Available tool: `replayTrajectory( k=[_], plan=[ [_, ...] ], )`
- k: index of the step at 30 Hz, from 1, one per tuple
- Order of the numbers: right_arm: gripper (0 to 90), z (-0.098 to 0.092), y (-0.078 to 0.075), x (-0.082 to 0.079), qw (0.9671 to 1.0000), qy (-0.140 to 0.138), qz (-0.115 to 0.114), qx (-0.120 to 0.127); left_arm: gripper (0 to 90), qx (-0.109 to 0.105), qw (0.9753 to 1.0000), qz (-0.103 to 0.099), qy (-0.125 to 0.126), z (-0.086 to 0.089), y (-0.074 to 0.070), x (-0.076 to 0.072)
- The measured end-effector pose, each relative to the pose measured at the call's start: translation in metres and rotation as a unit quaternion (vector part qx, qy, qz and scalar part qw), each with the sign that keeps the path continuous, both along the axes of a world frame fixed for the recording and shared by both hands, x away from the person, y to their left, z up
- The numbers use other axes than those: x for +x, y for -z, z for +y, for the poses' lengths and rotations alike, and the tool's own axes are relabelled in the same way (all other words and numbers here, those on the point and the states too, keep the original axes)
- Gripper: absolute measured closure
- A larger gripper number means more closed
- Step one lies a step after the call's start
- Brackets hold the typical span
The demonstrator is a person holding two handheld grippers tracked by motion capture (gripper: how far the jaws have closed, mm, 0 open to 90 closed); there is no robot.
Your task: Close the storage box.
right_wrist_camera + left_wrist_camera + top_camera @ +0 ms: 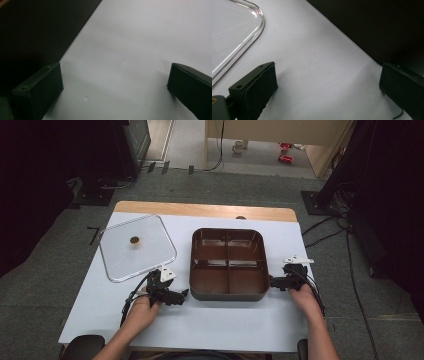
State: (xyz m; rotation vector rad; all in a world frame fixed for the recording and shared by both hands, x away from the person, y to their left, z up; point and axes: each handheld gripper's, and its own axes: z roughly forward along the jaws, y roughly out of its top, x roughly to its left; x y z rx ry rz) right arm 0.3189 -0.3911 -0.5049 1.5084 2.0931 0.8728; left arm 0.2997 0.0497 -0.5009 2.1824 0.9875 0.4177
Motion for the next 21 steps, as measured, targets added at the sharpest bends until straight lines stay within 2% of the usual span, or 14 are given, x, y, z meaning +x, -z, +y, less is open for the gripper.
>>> replayTrajectory(
  k=[21],
  plan=[
    [0.0,-0.0009,-0.0001,0.001,1.0,-0.004,0.002,0.001,1.2,-0.001,1.0,0.002,0.0,-0.0001,0.0,0.0004]
  ],
)
